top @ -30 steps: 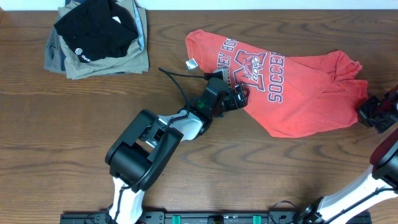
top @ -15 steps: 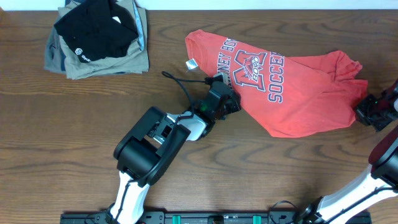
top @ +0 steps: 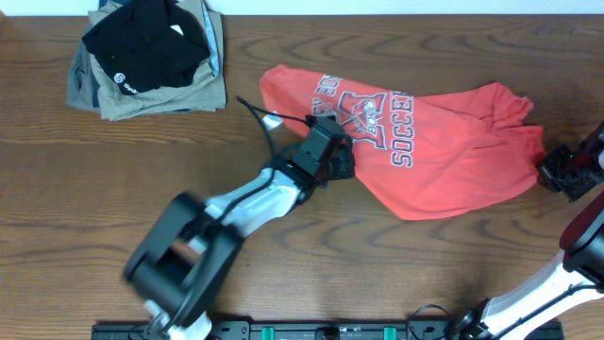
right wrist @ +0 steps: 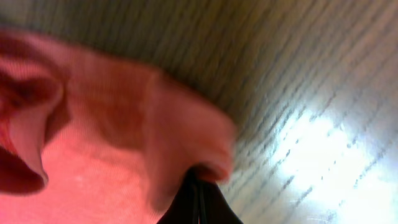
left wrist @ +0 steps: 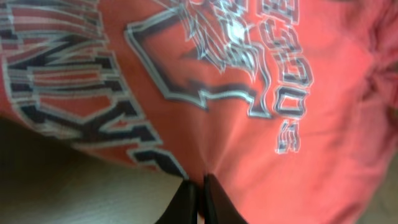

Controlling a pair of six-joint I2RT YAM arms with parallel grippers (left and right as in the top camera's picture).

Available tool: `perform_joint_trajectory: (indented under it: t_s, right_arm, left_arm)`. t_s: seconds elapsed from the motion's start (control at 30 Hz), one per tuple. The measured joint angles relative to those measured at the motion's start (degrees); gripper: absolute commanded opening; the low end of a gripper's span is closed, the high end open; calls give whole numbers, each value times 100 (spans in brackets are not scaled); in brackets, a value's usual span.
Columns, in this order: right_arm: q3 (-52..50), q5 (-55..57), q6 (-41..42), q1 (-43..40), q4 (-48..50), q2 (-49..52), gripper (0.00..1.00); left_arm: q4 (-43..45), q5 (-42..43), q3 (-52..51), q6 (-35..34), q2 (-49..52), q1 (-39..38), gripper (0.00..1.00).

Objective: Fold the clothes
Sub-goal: 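Drag the grasped shirt fabric down-left with the left gripper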

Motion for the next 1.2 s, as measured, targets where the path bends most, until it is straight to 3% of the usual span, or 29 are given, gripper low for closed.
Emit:
perform_joint_trajectory:
  t_s: [0.17,0.4,0.47,0.5,0.57,0.6,0.63,0.7,0.73,0.8,0.87,0.97,1.07,1.1,1.13,1.2]
  right_arm:
    - [-26,-87,264,0,-238,-568,1]
    - [-20,-417,466,0,-437,-2155,1]
    - [-20,-468,490,42,-533,-2586,1]
    - [-20,-485,503,90,-564,-2763,1]
    - [-20,-529,514,219,-619,-3038,1]
    - [-20,-546,516,289,-640,-3141,1]
    - [-20,-555,516,354,-660,-3226,1]
    - [-20,-566,514,481,-702,-3327,1]
    - [-20,-564,511,551,-734,-3355,1]
    - [-20,-579,509,682,-837,-3368,1]
    - [-22,-586,501,809,-957,-3362,7]
    - [-22,-590,466,966,-1132,-3355,28]
    - [-26,-605,431,1082,-1182,-3327,63]
    - [-35,-608,409,1108,-1176,-3314,70]
    - [-44,-597,424,1115,-1169,-3305,74]
    - [-87,-579,400,1121,-1143,-3296,77]
  left_arm:
    - [-1045,-114,0,409,-1178,-2,6]
    - [-1965,-197,0,765,-2389,0,7]
    - [-2028,-264,0,852,-2586,0,15]
    - [-2033,-350,0,890,-2651,0,23]
    - [-2044,-522,0,951,-2697,0,25]
    - [-2070,-608,0,960,-2695,0,30]
    - [-2100,-699,0,990,-2671,0,42]
    - [-2146,-813,0,992,-2610,0,79]
    - [-2221,-859,0,986,-2538,0,91]
    - [-2389,-911,0,984,-2385,0,99]
    - [-2649,-896,0,957,-2133,0,98]
    - [-2938,-636,0,962,-1764,4,100]
    - [-3084,-205,0,918,-1510,2,75]
    - [-3141,-52,0,942,-1456,-9,67]
    - [-3180,35,0,925,-1429,-22,62]
    - [-3257,216,0,953,-1416,-103,62]
